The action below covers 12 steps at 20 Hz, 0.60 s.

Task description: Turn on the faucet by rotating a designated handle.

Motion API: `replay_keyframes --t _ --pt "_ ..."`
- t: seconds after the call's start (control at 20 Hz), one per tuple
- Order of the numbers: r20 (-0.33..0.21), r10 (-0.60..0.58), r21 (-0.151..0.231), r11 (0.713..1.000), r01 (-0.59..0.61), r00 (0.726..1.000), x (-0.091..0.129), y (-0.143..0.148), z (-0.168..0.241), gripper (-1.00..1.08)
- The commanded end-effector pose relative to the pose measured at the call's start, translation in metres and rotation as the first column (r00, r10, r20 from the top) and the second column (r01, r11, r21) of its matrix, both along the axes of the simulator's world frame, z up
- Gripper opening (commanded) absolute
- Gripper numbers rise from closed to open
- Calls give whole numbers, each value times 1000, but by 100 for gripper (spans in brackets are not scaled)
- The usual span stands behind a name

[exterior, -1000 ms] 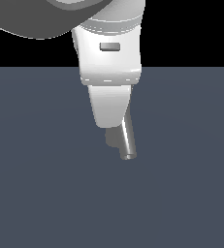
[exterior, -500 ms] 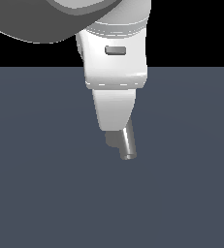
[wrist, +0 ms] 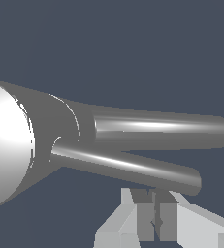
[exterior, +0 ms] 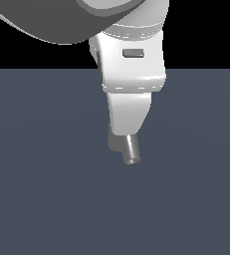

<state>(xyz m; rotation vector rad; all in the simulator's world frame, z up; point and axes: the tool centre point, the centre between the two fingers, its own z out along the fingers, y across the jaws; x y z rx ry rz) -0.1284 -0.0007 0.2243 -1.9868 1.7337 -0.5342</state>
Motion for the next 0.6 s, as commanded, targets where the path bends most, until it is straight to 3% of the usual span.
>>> replay_keyframes --t 0.0,0.55 --pt "-1 -18 -1 1000 18 1000 0 -13 -1 -100" --pt "-4 -22 -1 1000 22 1000 0 -41 -4 -100"
